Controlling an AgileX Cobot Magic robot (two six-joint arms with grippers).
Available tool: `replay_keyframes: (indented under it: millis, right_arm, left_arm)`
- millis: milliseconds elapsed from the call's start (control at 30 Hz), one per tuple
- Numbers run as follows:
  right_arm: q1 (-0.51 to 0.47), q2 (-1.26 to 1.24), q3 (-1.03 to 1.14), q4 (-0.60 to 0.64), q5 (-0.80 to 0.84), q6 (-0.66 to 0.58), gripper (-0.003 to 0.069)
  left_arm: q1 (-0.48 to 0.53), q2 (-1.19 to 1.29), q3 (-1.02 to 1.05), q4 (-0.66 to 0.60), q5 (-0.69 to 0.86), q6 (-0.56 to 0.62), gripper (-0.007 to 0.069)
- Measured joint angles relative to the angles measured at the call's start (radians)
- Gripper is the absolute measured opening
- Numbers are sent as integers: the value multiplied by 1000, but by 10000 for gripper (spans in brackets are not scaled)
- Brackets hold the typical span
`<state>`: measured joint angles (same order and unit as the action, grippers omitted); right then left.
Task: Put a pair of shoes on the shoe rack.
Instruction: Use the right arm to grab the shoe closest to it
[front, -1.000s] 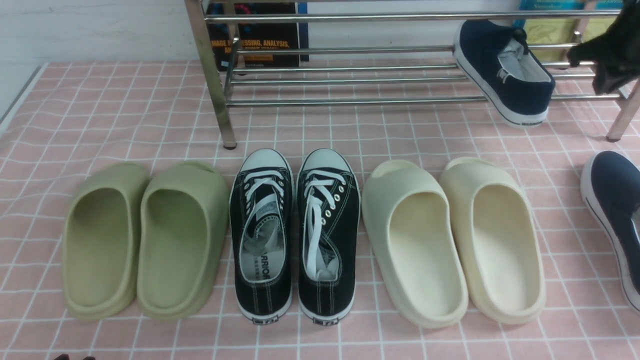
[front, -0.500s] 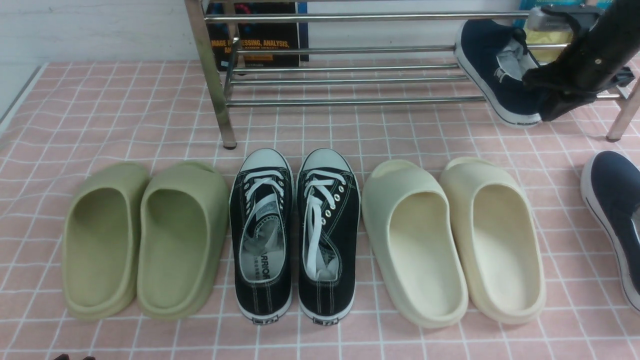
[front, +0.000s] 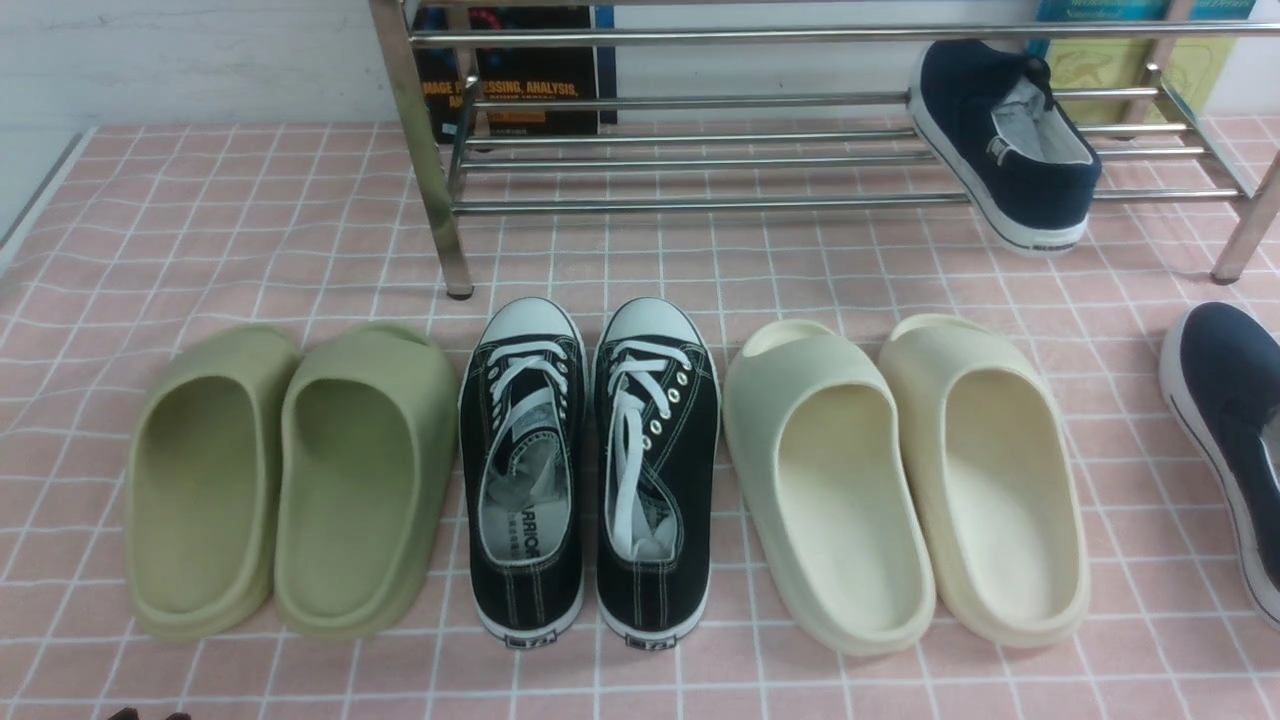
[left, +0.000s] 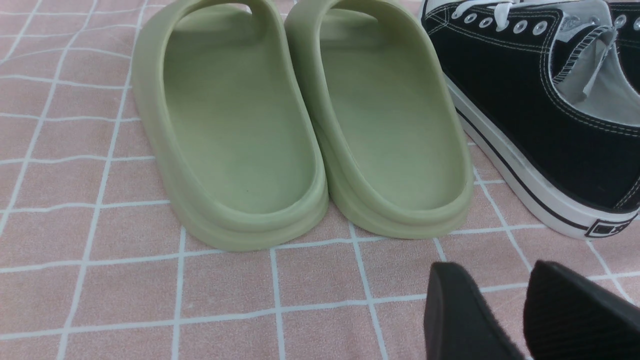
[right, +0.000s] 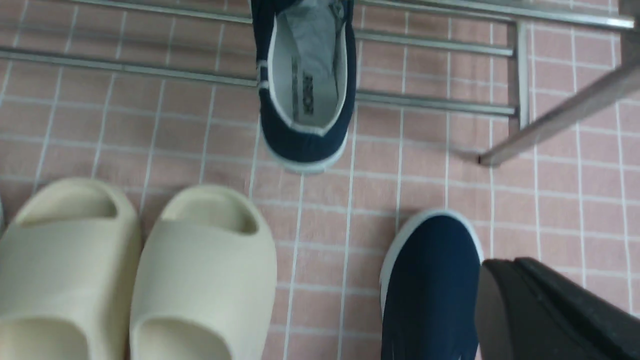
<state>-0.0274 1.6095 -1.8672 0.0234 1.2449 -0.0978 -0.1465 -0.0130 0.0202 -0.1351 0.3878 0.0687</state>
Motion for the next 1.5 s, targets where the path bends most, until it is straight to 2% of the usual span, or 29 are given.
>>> replay_keyframes:
  millis: [33, 67, 200, 233, 300, 533, 633, 733, 767, 800, 867, 1000, 1100, 1200, 1233, 1267, 1400, 1500]
  right_arm:
    - [0, -9, 16, -1, 0, 2, -5]
    - [0, -93, 191, -13, -5, 16, -4]
    - [0, -194, 512, -23, -83, 46, -4]
    - [0, -197, 529, -23, -83, 46, -4]
    - [0, -214, 701, -23, -168, 53, -1]
    - [0, -199, 841, -105, -281, 73, 31]
    - [0, -185, 842, -124, -316, 118, 92]
    - [0, -162, 842, -134, -348, 166, 202]
    - [0, -162, 842, -134, -352, 168, 218]
    - [0, -150, 842, -134, -365, 179, 274]
    - [0, -127, 842, -134, -382, 185, 340]
    - [0, -70, 842, -128, -414, 186, 383]
    - [0, -23, 842, -109, -426, 186, 360]
    - [0, 17, 842, -94, -443, 186, 286]
    - [0, 19, 842, -94, -443, 186, 286]
    - [0, 30, 842, -92, -457, 186, 237]
    - [0, 43, 842, -94, -475, 188, 119]
    - [-1, 44, 842, -94, -477, 189, 80]
  left_arm:
    - [0, 0, 0, 0, 0, 0, 239]
    - [0, 0, 0, 0, 0, 0, 239]
    - [0, 0, 0, 0, 0, 0, 239]
    - [0, 0, 0, 0, 0, 0, 239]
    - [0, 0, 0, 0, 0, 0, 239]
    - [0, 0, 0, 0, 0, 0, 239]
    - [0, 0, 0, 0, -1, 0, 239]
    - [0, 0, 0, 0, -1, 0, 239]
    - [0, 0, 0, 0, -1, 0, 239]
    - [0, 0, 0, 0, -1, 0, 239]
    - [0, 0, 0, 0, -1, 0, 239]
    - [0, 0, 0, 0, -1, 0, 239]
    - [0, 0, 0, 0, -1, 0, 239]
    - [0, 0, 0, 0, -1, 0, 239]
    - [0, 0, 0, 0, -1, 0, 239]
    - [0, 0, 0, 0, -1, 0, 239]
    - [0, 0, 0, 0, -1, 0, 239]
    - [0, 0, 0, 0, -1, 0, 239]
